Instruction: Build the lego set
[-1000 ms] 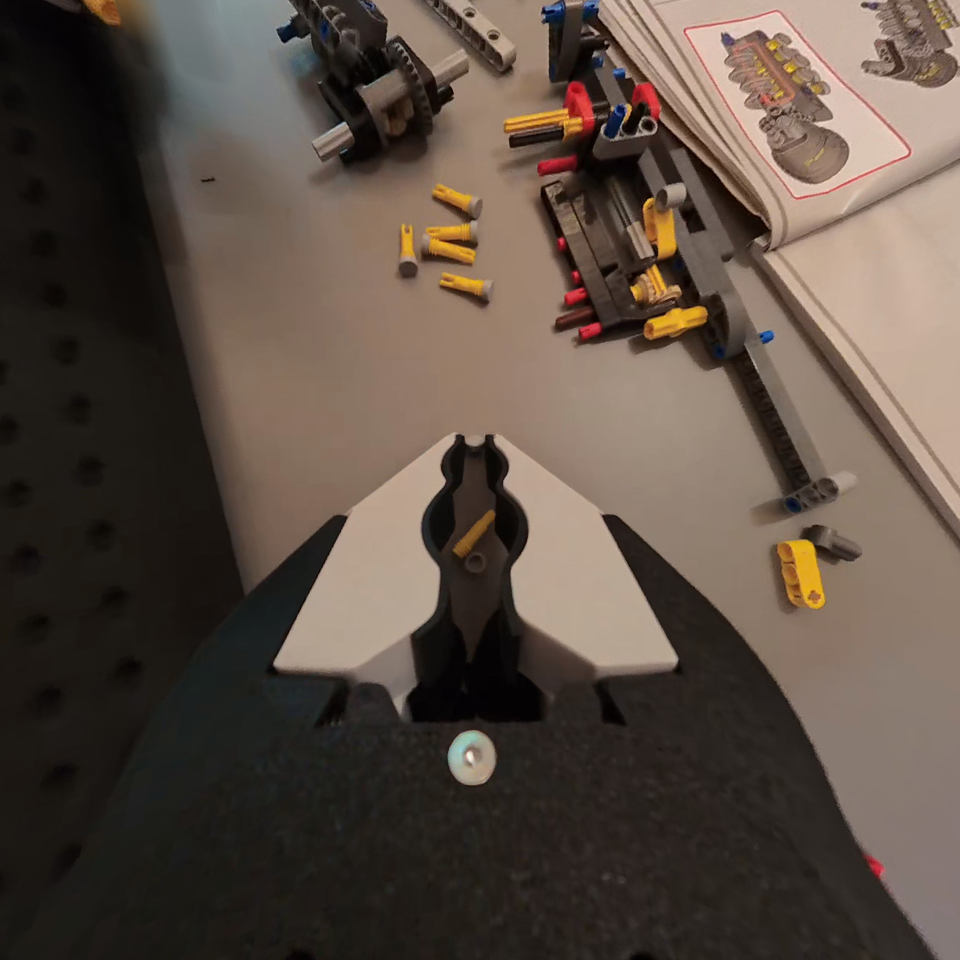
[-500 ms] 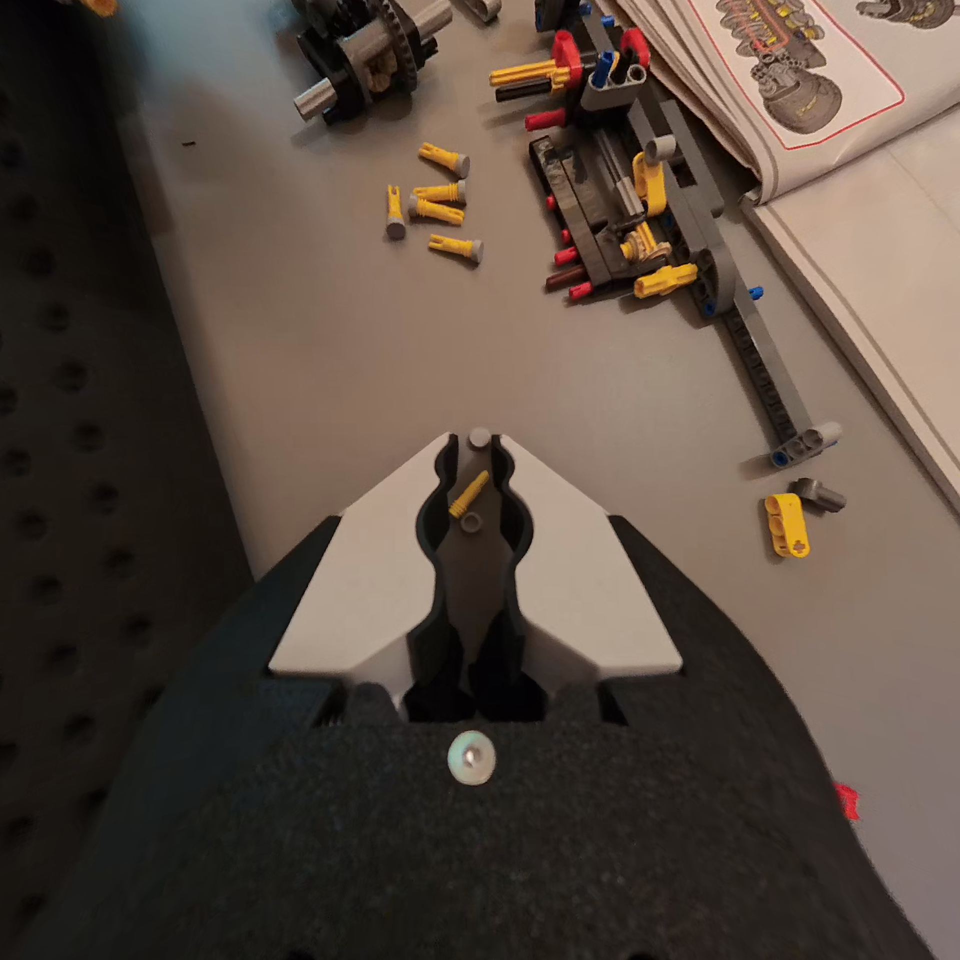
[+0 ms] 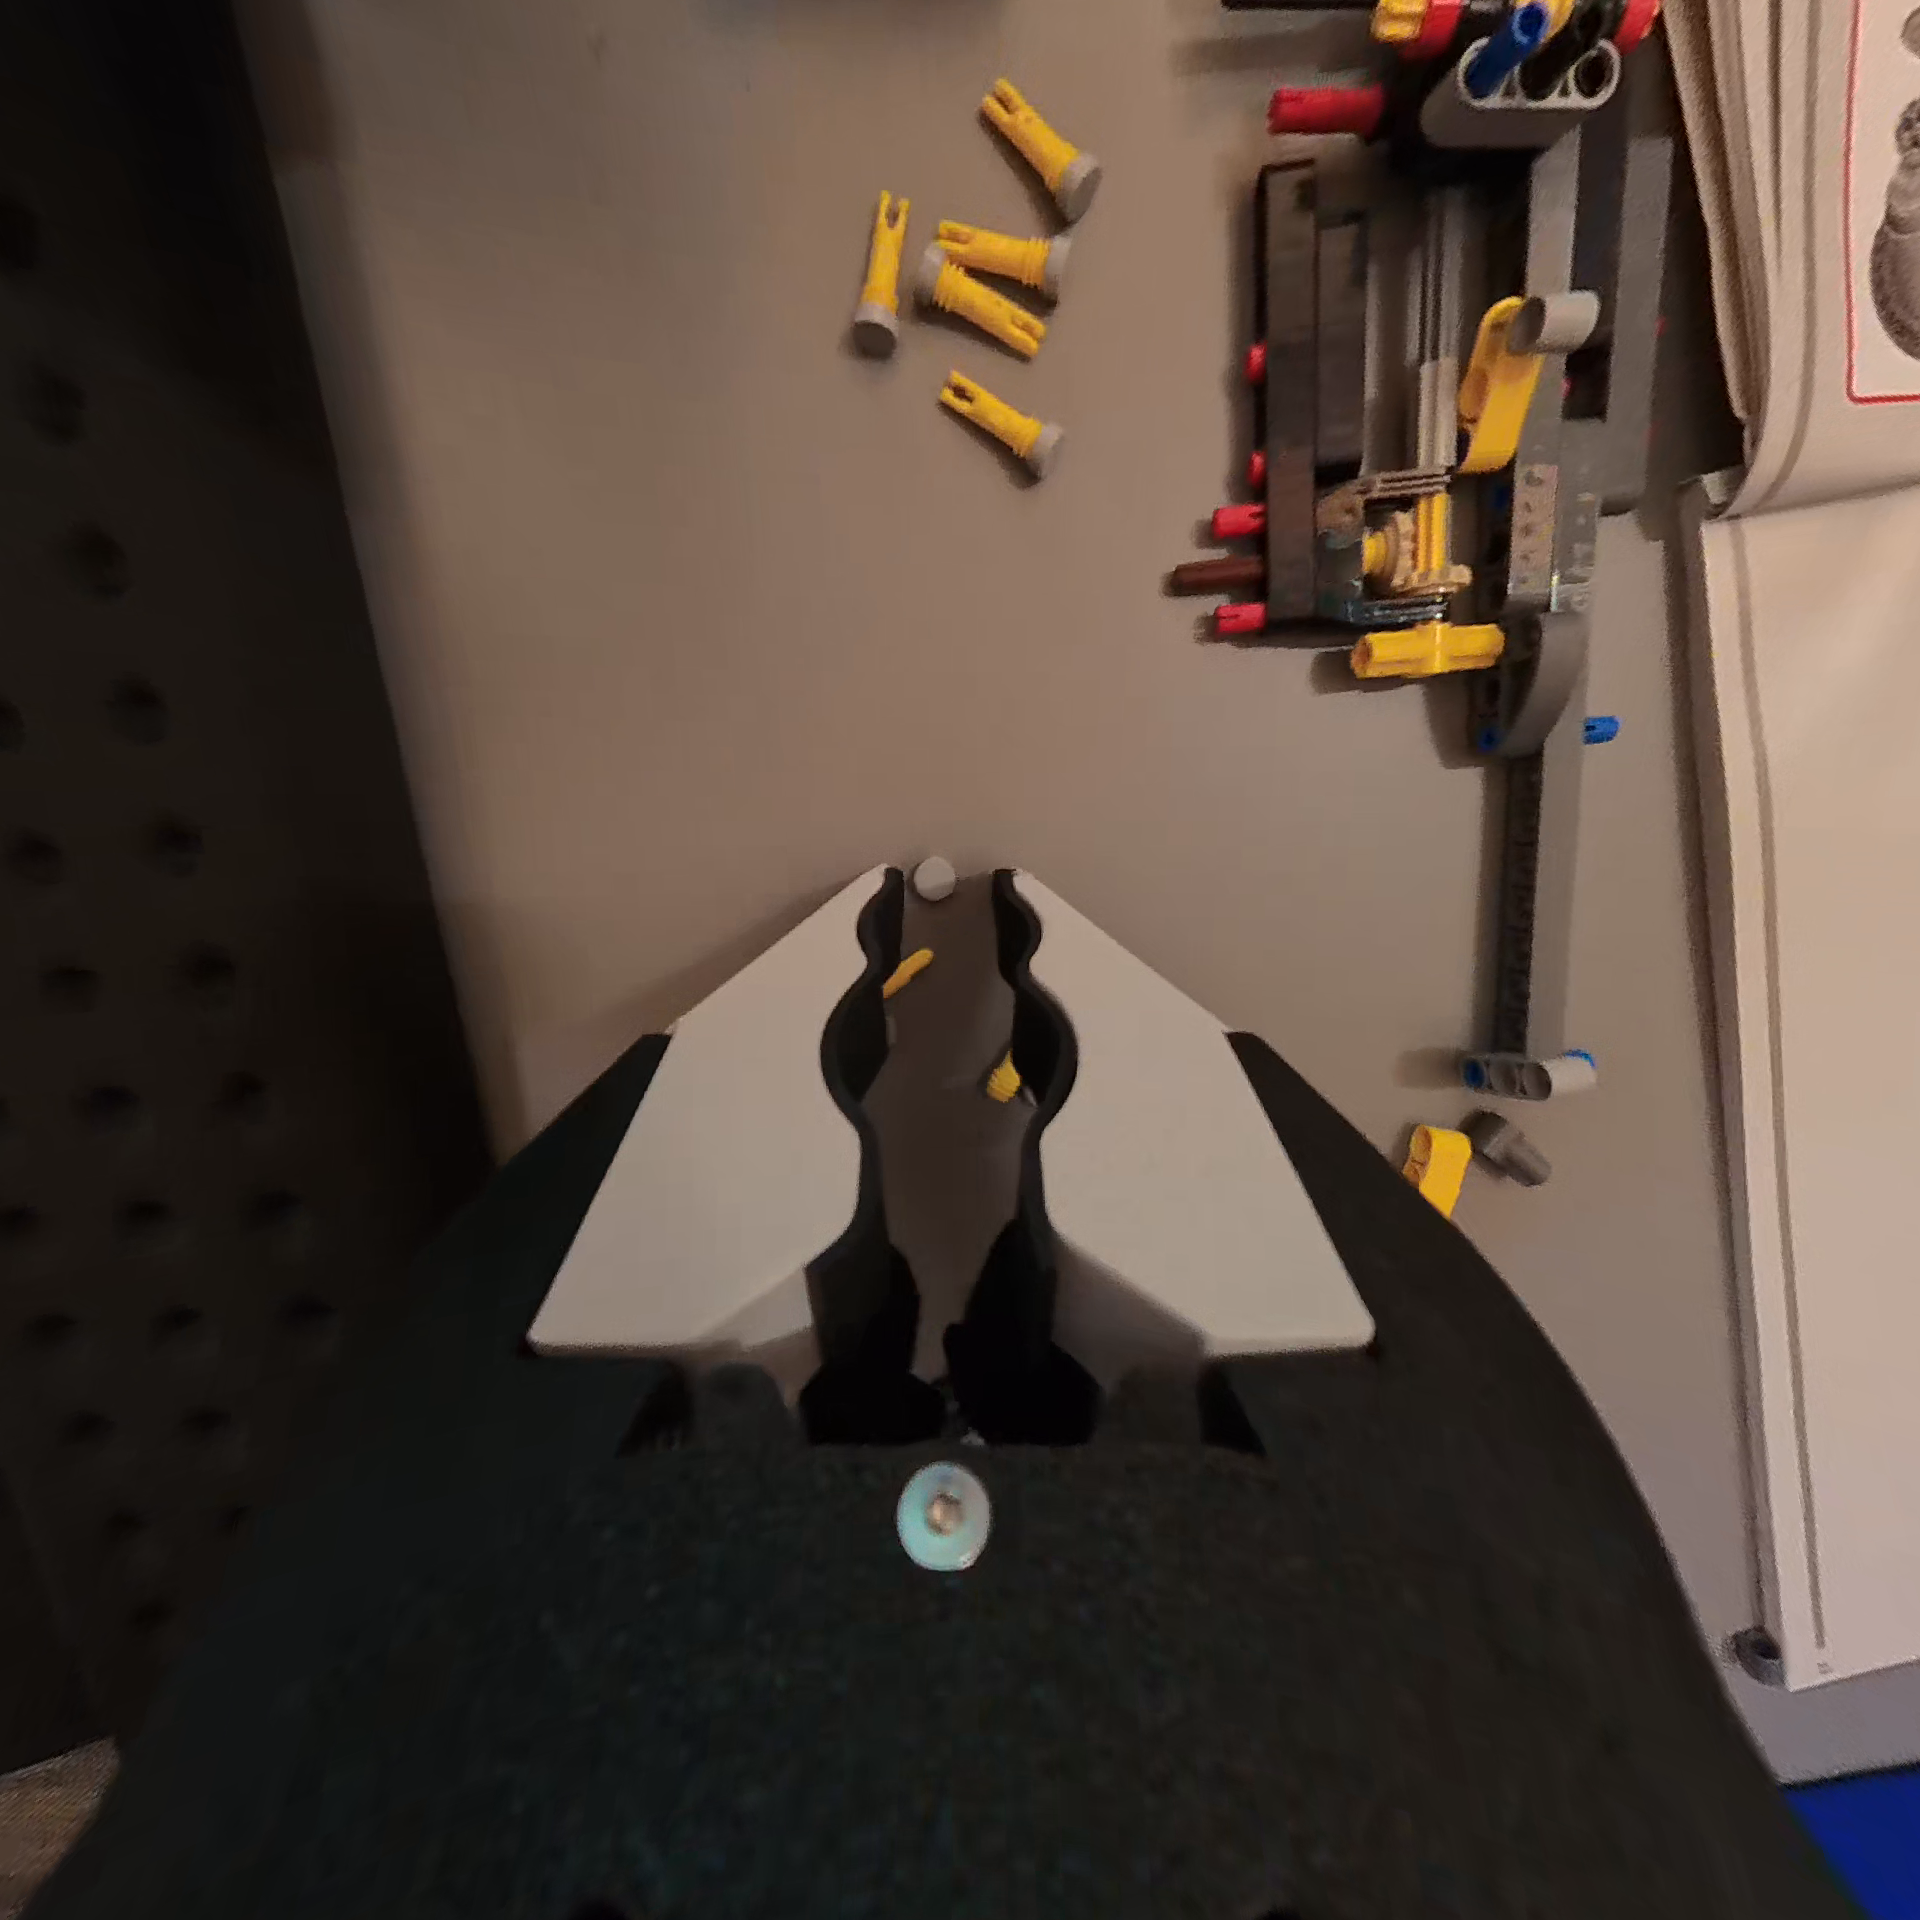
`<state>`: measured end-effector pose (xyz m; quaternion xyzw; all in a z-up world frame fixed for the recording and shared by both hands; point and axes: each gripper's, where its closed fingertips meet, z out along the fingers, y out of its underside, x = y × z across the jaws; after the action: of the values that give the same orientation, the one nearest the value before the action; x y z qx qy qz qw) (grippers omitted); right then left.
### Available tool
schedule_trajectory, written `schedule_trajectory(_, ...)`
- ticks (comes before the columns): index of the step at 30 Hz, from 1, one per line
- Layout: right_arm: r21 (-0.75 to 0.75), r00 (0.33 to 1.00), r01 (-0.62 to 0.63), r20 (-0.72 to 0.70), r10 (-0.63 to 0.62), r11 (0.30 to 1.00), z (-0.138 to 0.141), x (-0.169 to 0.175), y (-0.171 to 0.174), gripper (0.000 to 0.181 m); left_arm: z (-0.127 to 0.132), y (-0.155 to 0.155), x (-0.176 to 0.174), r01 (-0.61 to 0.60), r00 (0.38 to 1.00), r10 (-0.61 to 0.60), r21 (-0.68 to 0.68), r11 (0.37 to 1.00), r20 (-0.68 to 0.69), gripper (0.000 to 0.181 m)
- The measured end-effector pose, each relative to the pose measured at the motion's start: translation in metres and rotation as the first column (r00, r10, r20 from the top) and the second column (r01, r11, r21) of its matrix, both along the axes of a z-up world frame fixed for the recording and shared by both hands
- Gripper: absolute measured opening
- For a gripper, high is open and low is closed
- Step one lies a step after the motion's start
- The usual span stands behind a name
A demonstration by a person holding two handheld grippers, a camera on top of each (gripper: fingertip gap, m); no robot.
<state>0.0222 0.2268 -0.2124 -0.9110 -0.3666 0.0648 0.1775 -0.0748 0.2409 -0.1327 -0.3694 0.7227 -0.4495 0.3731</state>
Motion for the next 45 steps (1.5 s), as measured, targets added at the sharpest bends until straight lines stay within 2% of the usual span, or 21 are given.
schedule_trajectory(12,-0.009,0.999,-0.024,0.046,0.024,1.000,-0.001,-0.001,-0.002,0.012,0.000,-0.004,-0.002,0.016,1.000,-0.016,0.006,1.000,0.000,0.004)
schedule_trajectory(25,-0.064,0.999,-0.031,0.010,0.032,0.997,-0.003,-0.005,-0.004,0.007,0.000,-0.003,-0.002,0.013,1.000,-0.013,0.005,1.000,-0.001,0.004)
schedule_trajectory(27,-0.020,0.999,-0.021,-0.037,0.020,1.000,0.003,-0.009,0.001,0.007,0.008,0.004,0.000,-0.028,0.999,0.029,-0.007,1.000,0.036,0.004)
schedule_trajectory(29,0.076,0.975,0.041,-0.222,-0.024,0.996,0.029,-0.025,0.013,0.007,0.021,0.014,0.000,-0.066,0.993,0.070,-0.048,0.997,0.090,0.004)
schedule_trajectory(30,0.145,0.932,0.092,-0.360,-0.034,0.985,0.051,-0.037,0.021,0.007,0.029,0.018,0.000,-0.080,0.988,0.089,-0.076,0.994,0.123,0.004)
schedule_trajectory(31,0.228,0.851,0.168,-0.524,-0.025,0.959,0.079,-0.051,0.030,0.006,0.038,0.021,-0.001,-0.083,0.981,0.099,-0.100,0.991,0.164,0.004)
schedule_trajectory(32,0.266,0.715,0.254,-0.699,0.005,0.930,0.110,-0.065,0.035,0.006,0.048,0.023,-0.003,-0.078,0.971,0.103,-0.121,0.990,0.214,0.004)
schedule_trajectory(33,0.246,0.539,0.314,-0.841,0.040,0.917,0.136,-0.077,0.035,0.006,0.058,0.025,-0.006,-0.074,0.957,0.108,-0.135,0.988,0.269,0.004)
schedule_trajectory(34,0.192,0.387,0.370,-0.921,0.038,0.909,0.150,-0.082,0.037,0.006,0.067,0.026,-0.009,-0.067,0.942,0.109,-0.141,0.988,0.319,0.003)
schedule_trajectory(35,0.140,0.275,0.393,-0.961,0.029,0.909,0.154,-0.087,0.038,0.006,0.073,0.026,-0.011,-0.060,0.928,0.105,-0.137,0.989,0.357,0.003)
schedule_trajectory(37,0.083,0.118,0.391,-0.992,0.039,0.917,0.158,-0.098,0.036,0.006,0.077,0.025,-0.012,-0.059,0.914,0.101,-0.117,0.991,0.393,0.003)
schedule_trajectory(40,0.035,-0.019,0.390,-0.999,0.046,0.920,0.162,-0.103,0.036,0.006,0.077,0.019,-0.014,-0.041,0.909,0.076,-0.092,0.995,0.411,0.004)
schedule_trajectory(43,0.033,-0.037,0.368,-0.998,0.049,0.929,0.160,-0.110,0.034,0.006,0.076,0.017,-0.013,-0.035,0.910,0.063,-0.076,0.996,0.411,0.004)
schedule_trajectory(45,0.036,-0.016,0.366,-0.999,0.045,0.930,0.158,-0.112,0.035,0.006,0.077,0.016,-0.014,-0.031,0.908,0.061,-0.078,0.996,0.414,0.004)
